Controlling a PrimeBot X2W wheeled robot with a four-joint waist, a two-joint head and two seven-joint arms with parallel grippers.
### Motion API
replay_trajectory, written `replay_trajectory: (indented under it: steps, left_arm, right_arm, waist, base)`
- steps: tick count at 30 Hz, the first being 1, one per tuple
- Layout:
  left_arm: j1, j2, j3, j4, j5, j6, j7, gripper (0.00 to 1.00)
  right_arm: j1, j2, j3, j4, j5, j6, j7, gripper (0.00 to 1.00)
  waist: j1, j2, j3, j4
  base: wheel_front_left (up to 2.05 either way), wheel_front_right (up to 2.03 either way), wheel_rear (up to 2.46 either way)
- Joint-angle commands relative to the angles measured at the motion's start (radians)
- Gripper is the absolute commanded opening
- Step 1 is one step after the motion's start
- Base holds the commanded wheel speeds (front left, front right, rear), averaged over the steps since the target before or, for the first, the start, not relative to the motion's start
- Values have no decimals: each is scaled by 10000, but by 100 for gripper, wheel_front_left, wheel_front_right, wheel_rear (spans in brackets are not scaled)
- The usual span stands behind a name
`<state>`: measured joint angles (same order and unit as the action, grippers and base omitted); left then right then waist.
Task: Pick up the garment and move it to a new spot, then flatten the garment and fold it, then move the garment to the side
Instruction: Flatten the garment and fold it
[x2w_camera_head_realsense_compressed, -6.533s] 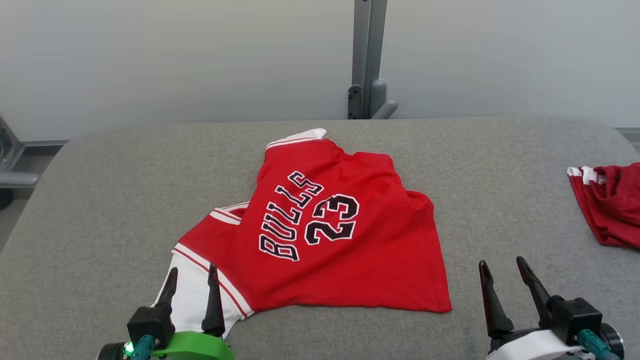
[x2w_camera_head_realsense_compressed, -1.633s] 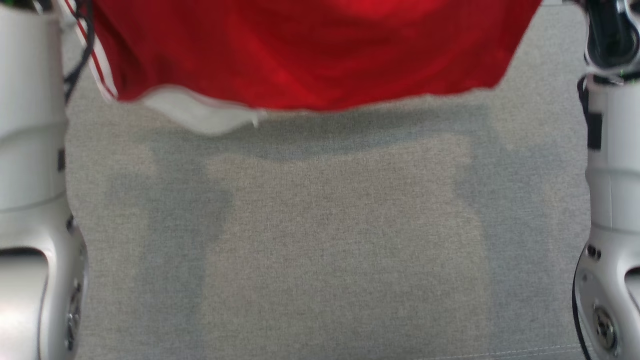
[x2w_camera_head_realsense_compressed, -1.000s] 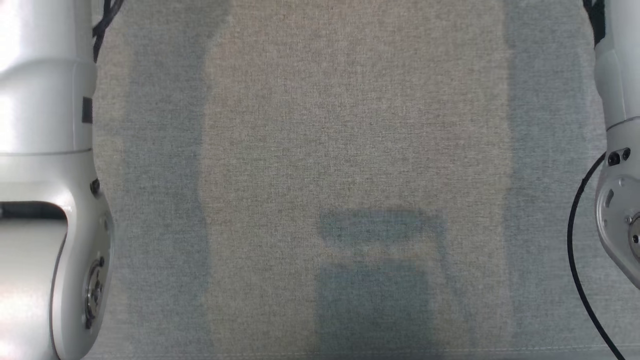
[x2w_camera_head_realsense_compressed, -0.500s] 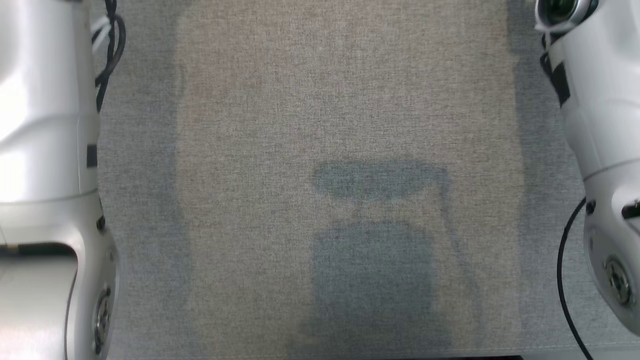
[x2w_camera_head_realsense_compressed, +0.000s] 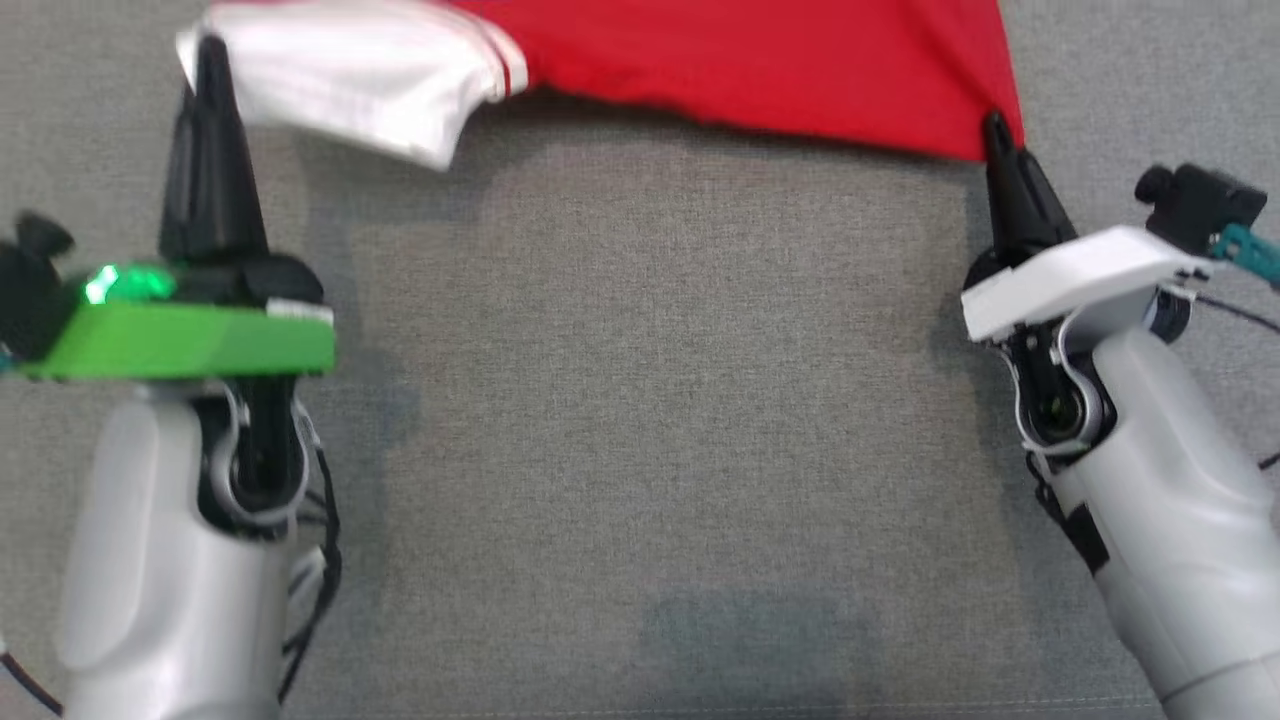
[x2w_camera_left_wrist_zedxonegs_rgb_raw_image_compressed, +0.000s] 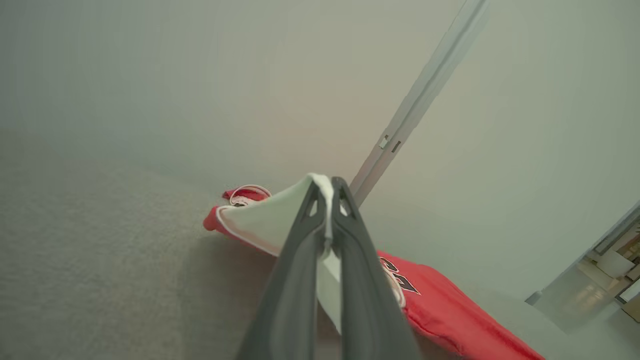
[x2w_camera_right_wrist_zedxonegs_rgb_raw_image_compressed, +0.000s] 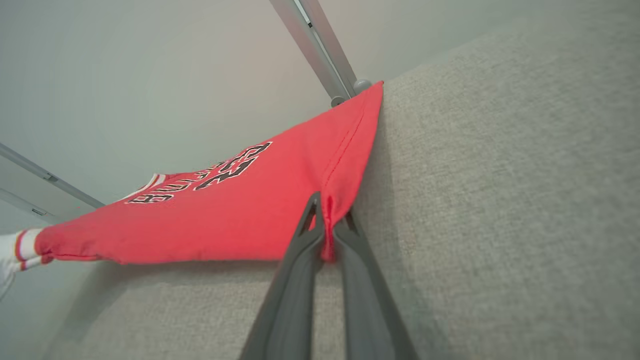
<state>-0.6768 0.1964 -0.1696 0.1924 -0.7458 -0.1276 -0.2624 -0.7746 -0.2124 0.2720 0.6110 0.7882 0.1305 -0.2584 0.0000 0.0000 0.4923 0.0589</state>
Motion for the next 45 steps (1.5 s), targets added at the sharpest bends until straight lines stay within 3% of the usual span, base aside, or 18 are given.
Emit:
replay_trajectory:
  steps: [1,5,8,17,23,34,45]
  left_arm:
    - [1320,-212,186,-284,-213,-37,-25,0]
    - [3998,-888,919,-810,-141,-38,-27,0]
    - [5019,-1257,1206,-833,-305,-38,-27,0]
    - [6843,-1439,950,-555,128,-39,-27,0]
    - [7975,-1441,1150,-474,420,32,-27,0]
    - [9201,-1442,1424,-679,635,142,-27,0]
    - [8486,-1443,833,-317,951,67,-26,0]
  right_arm:
    - [986,-139,-79,-377,246,2,-74,0]
    - [3029,3,-723,-1304,172,0,-74,0]
    - [4076,355,-1274,-1653,-123,0,-69,0]
    - [6455,1207,-2333,-2496,-635,0,-71,0]
    - [7767,1494,-2409,-3042,-697,0,-72,0]
    - [9333,1594,-2125,-3155,-266,1,-73,0]
    - [8882,1600,-1704,-2286,70,1,-73,0]
  waist:
    - [0,0,-1292,299]
    - [0,0,-2159,495]
    - [0,0,-2616,604]
    - [0,0,-3674,804]
    - [0,0,-4217,750]
    - [0,0,-4808,499]
    - [0,0,-5035,439]
  base:
    - [0,0,0]
    - [0,0,0]
    - [0,0,0]
    - [0,0,0]
    - [0,0,0]
    - [0,0,0]
    - [0,0,0]
